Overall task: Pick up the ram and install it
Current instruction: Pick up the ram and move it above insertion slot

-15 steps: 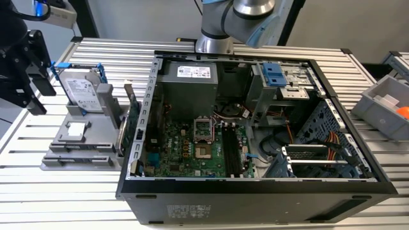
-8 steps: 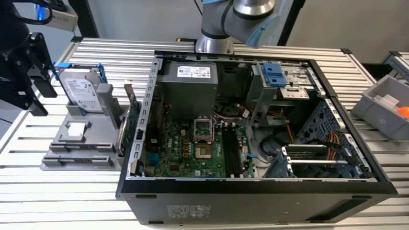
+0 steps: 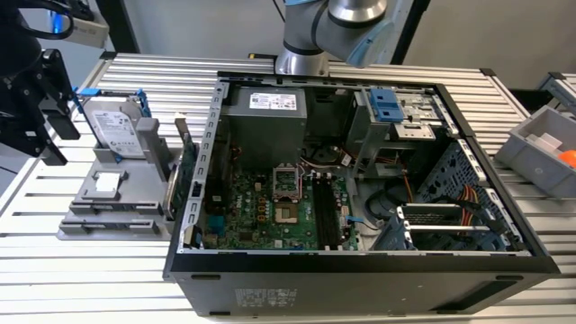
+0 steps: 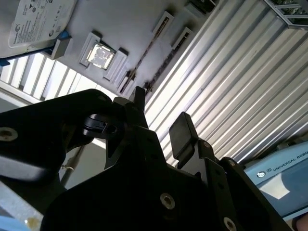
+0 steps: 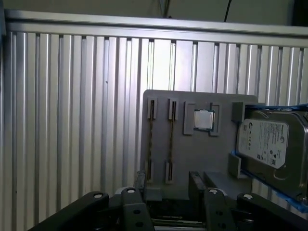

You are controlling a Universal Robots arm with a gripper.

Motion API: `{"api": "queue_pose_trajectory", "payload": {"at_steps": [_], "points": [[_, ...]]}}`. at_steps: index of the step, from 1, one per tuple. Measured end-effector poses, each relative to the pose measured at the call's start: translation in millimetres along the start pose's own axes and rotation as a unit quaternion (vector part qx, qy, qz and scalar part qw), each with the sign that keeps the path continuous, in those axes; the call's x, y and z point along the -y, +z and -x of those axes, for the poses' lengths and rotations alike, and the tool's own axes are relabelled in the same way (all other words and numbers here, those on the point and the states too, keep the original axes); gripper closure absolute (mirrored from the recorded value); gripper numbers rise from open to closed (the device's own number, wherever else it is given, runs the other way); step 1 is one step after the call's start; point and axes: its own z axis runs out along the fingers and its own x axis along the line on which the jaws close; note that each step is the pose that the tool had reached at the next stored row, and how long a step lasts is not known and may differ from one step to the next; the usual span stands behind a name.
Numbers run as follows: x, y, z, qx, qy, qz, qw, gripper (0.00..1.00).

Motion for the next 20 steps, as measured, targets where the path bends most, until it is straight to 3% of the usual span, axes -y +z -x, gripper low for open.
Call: {"api": "queue_pose_trajectory", "payload": {"at_steps": [20], "points": [[-0.7, 16.9, -0.5, -0.0001, 0.0, 0.0001, 1.0, 0.0]]}}
